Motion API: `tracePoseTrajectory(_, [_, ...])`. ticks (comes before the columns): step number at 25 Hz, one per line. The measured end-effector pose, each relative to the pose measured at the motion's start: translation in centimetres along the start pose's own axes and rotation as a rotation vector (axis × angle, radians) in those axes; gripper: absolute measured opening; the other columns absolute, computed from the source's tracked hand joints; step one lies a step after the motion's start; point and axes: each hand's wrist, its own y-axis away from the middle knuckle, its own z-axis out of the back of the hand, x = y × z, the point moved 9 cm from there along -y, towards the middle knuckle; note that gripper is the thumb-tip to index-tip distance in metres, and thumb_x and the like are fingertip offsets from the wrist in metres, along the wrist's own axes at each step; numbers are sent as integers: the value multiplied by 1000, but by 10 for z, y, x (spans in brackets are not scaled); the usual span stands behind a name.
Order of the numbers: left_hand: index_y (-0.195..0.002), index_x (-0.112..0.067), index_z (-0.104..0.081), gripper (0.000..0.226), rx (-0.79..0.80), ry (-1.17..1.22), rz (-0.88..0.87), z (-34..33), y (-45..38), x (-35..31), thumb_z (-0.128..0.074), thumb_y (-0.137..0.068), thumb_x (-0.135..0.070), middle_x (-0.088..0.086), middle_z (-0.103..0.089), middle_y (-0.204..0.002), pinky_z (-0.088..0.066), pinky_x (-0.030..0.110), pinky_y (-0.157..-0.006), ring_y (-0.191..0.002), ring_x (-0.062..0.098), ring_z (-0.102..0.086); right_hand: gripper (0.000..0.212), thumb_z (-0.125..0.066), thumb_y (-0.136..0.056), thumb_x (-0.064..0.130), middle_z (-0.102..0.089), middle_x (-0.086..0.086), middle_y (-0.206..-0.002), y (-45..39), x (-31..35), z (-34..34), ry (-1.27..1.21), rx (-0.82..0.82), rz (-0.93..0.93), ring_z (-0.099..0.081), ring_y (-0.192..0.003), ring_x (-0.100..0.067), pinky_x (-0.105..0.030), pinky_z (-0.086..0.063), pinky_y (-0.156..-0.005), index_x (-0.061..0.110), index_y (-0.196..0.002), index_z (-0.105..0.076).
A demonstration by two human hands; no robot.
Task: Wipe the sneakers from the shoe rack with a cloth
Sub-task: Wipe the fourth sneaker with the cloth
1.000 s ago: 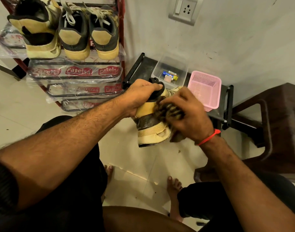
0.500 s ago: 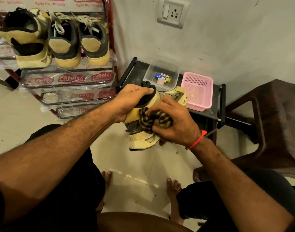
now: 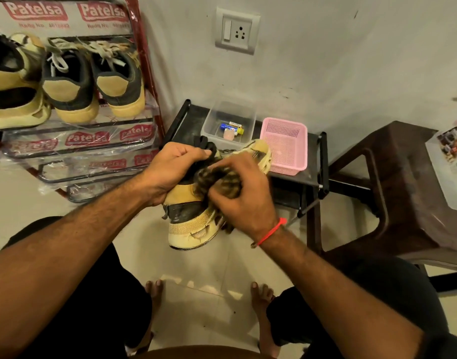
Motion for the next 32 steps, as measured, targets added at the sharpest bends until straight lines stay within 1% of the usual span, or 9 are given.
tracePoseTrajectory(3, [-74, 0, -71, 34, 7, -61, -59, 1, 0, -6, -60, -99, -22, 15, -61, -69, -45, 28, -56, -62, 22, -55, 35, -67, -80, 24, -51, -13, -102, 8, 25, -18, 90, 107, 206, -50, -89, -14, -22, -52, -73, 2, -107, -65])
tracePoseTrajectory(6, [-60, -17, -74, 38, 24, -60, -52, -1, 3, -4, -63, -96, -19, 6, -65, -62, -46, 23, -52, -56, 14, -59, 28, -72, -80, 10, -53, -12, -108, -22, -51, 38, 209, -105, -104, -45, -95, -6, -27, -54, -82, 5, -106, -64])
tracePoseTrajectory(10, [-65, -8, -71, 31, -3, -174, -82, -4, 3, -2, -67, -93, -21, 17, -63, -66, -42, 28, -52, -58, 23, -56, 25, -72, -82, 8, -54, -8, -106, -24, -121, 78, 323, -181, -464, -46, -95, -10, -31, -51, -93, 6, -106, -64])
tracePoseTrajectory(12, [-65, -8, -70, 32, -27, -190, -97, -2, 2, -5, -67, -93, -21, 16, -62, -64, -42, 27, -51, -56, 20, -55, 25, -73, -81, 10, -52, -5, -102, -21, -101, 57, 223, -139, -429, -47, -93, -10, -28, -51, -87, 8, -103, -63])
tracePoseTrajectory(17, [-52, -18, -69, 45, -121, -132, -121, 18, -1, -13, -65, -96, -19, -1, -55, -50, -37, 22, -45, -46, 10, -46, 32, -76, -77, 17, -47, 1, -105, 3, -11, -9, 66, 137, -16, -48, -94, -8, -10, -46, -81, 11, -105, -63])
tracePoseTrajectory(21, [-54, -15, -67, 41, -106, -226, -154, 23, 4, -18, -67, -94, -16, -3, -56, -46, -37, 18, -41, -40, 6, -48, 27, -73, -77, 6, -52, -8, -102, -22, -82, 47, 226, -119, -235, -48, -90, -12, -26, -50, -79, 7, -104, -66])
tracePoseTrajectory(25, [-57, -9, -67, 36, -27, -355, -173, 11, 8, -16, -70, -91, -21, 6, -58, -51, -38, 20, -41, -43, 10, -51, 22, -72, -82, 5, -62, -10, -102, -26, -137, 80, 309, -192, -419, -58, -95, -21, -11, -38, -83, 6, -103, -70])
tracePoseTrajectory(29, [-56, -21, -73, 34, -13, -367, -213, 9, 9, -22, -71, -90, -22, 4, -68, -56, -47, 19, -45, -48, 10, -61, 23, -73, -82, 6, -65, -9, -104, -26, -122, 76, 258, -209, -356, -56, -94, -13, -16, -45, -87, 6, -105, -69])
tracePoseTrajectory(32, [-65, -10, -76, 28, -11, -392, -251, 8, 9, -23, -72, -90, -21, 16, -70, -63, -48, 28, -50, -52, 21, -63, 25, -71, -84, 7, -65, -8, -113, -26, -82, 45, 149, -72, -191, -55, -104, -11, -4, -40, -93, 8, -109, -69])
